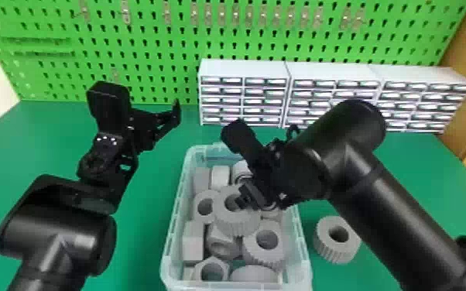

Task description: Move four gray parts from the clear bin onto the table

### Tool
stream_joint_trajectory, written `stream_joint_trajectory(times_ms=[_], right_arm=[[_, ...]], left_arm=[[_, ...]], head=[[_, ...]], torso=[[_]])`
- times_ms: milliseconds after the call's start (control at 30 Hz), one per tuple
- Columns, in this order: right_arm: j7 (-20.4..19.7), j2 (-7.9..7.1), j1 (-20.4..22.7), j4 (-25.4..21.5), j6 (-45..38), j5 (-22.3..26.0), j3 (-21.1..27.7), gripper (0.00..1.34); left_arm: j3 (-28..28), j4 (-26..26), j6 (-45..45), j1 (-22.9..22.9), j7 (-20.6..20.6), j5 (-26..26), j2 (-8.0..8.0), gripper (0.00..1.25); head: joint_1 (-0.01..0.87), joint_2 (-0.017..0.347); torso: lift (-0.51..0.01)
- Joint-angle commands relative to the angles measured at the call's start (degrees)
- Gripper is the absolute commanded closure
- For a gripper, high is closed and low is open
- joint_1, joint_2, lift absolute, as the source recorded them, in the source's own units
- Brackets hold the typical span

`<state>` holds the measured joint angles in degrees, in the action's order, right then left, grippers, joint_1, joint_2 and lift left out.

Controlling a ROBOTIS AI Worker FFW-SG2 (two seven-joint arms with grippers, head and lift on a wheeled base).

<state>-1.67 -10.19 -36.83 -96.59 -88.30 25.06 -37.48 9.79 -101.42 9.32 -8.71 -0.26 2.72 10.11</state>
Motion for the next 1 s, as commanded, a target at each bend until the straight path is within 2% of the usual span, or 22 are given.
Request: stream_joint_trajectory(times_ms=[0, 367, 633, 967], right_arm=[[0.0, 0.18, 1.23, -1.49, 2.61, -0.36, 3.03, 1.1], [0.0, -0.18, 3.25, -7.03, 1.73, -4.93, 10.23, 1.1], [0.0, -1.58, 6.33, -10.81, -1.08, -7.13, 16.47, 1.1], [0.0, -2.99, 11.51, -11.51, -1.78, -8.44, 24.91, 1.1]], left_arm=[[-0.03, 0.0, 0.0, 0.1, 0.0, 0.0, 0.0, 0.14], [-0.21, -0.09, 0.0, 0.89, 0.0, -0.09, 0.0, 0.14], [-0.3, -0.7, 1.76, 0.97, 0.0, 0.97, 0.0, 0.14], [-0.65, -1.5, 2.02, 1.33, 0.0, 0.27, 0.0, 0.13]], head=[[0.686, 0.026], [0.686, 0.026], [0.686, 0.026], [0.686, 0.026]], torso=[[-0.05], [-0.05], [-0.05], [-0.05]])
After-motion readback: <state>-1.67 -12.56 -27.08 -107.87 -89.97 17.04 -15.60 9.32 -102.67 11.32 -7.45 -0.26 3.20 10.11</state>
